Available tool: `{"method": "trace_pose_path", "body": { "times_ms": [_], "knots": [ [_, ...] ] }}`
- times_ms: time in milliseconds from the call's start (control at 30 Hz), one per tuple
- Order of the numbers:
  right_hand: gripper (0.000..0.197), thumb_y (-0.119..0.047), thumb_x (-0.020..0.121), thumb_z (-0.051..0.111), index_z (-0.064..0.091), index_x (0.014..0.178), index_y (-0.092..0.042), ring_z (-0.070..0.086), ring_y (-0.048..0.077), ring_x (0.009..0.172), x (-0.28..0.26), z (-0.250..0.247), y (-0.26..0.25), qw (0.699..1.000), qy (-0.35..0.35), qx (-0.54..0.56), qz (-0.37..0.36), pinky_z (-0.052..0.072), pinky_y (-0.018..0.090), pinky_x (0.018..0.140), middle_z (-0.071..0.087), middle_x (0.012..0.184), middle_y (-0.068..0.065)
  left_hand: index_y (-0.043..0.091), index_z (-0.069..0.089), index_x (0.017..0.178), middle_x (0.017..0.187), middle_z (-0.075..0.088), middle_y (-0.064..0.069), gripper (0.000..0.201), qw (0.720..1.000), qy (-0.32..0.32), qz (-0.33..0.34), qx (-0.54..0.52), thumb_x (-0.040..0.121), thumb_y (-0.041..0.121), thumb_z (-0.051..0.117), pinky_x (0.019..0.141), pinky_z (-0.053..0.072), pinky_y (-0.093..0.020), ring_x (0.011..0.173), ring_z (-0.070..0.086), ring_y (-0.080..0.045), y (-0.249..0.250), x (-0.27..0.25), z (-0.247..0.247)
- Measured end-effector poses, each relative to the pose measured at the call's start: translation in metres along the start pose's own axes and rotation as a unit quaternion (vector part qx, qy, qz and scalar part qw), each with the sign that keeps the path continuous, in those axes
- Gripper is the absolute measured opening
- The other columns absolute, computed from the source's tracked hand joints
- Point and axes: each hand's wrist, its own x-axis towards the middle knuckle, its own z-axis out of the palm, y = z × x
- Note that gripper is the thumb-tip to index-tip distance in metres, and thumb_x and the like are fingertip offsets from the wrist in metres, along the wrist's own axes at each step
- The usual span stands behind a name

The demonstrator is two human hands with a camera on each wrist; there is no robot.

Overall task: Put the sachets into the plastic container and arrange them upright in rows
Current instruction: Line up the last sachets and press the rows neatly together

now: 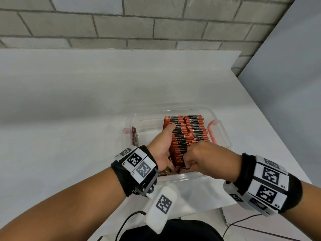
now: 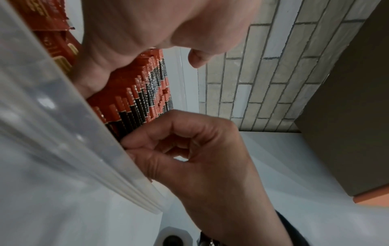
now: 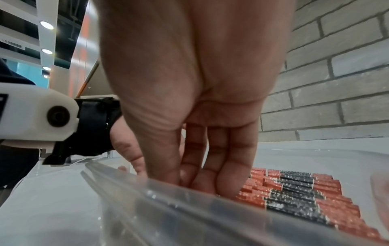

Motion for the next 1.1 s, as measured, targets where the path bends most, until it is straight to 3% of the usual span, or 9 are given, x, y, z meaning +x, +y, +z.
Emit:
{"method": "trace_pose_path", "body": {
  "times_ms": [267,400,500,600,733,867,967,1100],
  "knots": [
    [0.009,-0.009,0.085,0.063,0.067,0.087,-0.017,0.057,0.01,0.076,0.008,0.001,0.004,1.0,-0.013,-0.023,-0.003,0.049,0.023,0.071,0.067,0.087,-0.003,0.028,0.059,0.112,0.131,0.057,-0.009,0.04,1.0,-0.002,-0.006,-0.021,0.095,0.057,0.037,0.103,0.025,-0.071,0.126,0.047,-0.036,-0.004,0.005,0.001],
    [0.009,-0.01,0.086,0.062,0.068,0.091,-0.015,0.059,0.01,0.08,0.006,-0.007,0.005,1.0,-0.019,0.004,0.003,0.045,0.018,0.07,0.068,0.09,-0.003,0.027,0.061,0.103,0.111,0.065,-0.006,0.038,1.0,0.0,0.003,-0.029,0.096,0.054,0.037,0.102,0.03,-0.069,0.118,0.054,-0.035,-0.003,0.004,0.0],
    [0.02,-0.008,0.09,0.055,0.07,0.102,-0.014,0.06,0.006,0.083,0.001,-0.014,0.007,0.999,-0.018,0.035,0.004,0.038,0.005,0.065,0.07,0.096,-0.004,0.027,0.062,0.095,0.095,0.065,-0.003,0.037,0.999,0.005,0.003,-0.033,0.097,0.053,0.037,0.102,0.03,-0.068,0.114,0.055,-0.035,-0.004,0.003,0.001],
    [0.028,-0.007,0.09,0.049,0.071,0.106,-0.016,0.061,0.006,0.086,-0.004,-0.013,0.007,0.998,-0.025,0.049,-0.006,0.037,0.001,0.065,0.07,0.099,-0.006,0.026,0.063,0.095,0.093,0.066,-0.004,0.036,0.999,0.004,0.006,-0.036,0.096,0.053,0.039,0.102,0.031,-0.068,0.11,0.057,-0.033,-0.004,0.002,0.001],
    [0.028,-0.01,0.089,0.048,0.072,0.104,-0.015,0.062,0.009,0.086,-0.007,-0.009,0.009,0.998,-0.042,0.054,-0.002,0.046,0.013,0.072,0.07,0.099,-0.006,0.026,0.062,0.096,0.093,0.066,-0.004,0.035,0.999,0.005,0.005,-0.05,0.096,0.052,0.04,0.102,0.032,-0.066,0.096,0.059,-0.028,-0.003,0.0,0.003],
    [0.03,-0.009,0.09,0.046,0.071,0.106,-0.015,0.062,0.008,0.087,-0.008,-0.009,0.007,0.997,-0.035,0.067,0.001,0.043,0.009,0.071,0.07,0.1,-0.007,0.027,0.062,0.096,0.091,0.066,-0.003,0.033,0.998,0.0,0.006,-0.058,0.096,0.052,0.041,0.101,0.034,-0.063,0.09,0.059,-0.025,-0.003,-0.001,0.004],
    [0.03,-0.008,0.091,0.046,0.071,0.106,-0.014,0.062,0.009,0.086,-0.009,-0.01,0.007,0.997,-0.022,0.078,0.002,0.042,0.007,0.07,0.07,0.099,-0.006,0.026,0.063,0.095,0.09,0.067,-0.003,0.033,0.998,0.0,0.002,-0.063,0.096,0.051,0.041,0.099,0.038,-0.06,0.09,0.06,-0.025,-0.002,-0.002,0.004],
    [0.029,-0.007,0.092,0.048,0.07,0.11,-0.015,0.06,0.002,0.085,-0.008,-0.013,0.006,0.995,-0.027,0.097,0.004,0.042,0.004,0.071,0.07,0.104,-0.007,0.022,0.06,0.093,0.094,0.063,-0.006,0.033,0.998,-0.001,0.001,-0.057,0.097,0.049,0.041,0.103,0.029,-0.067,0.103,0.055,-0.03,0.003,-0.013,0.002]
  ]
}}
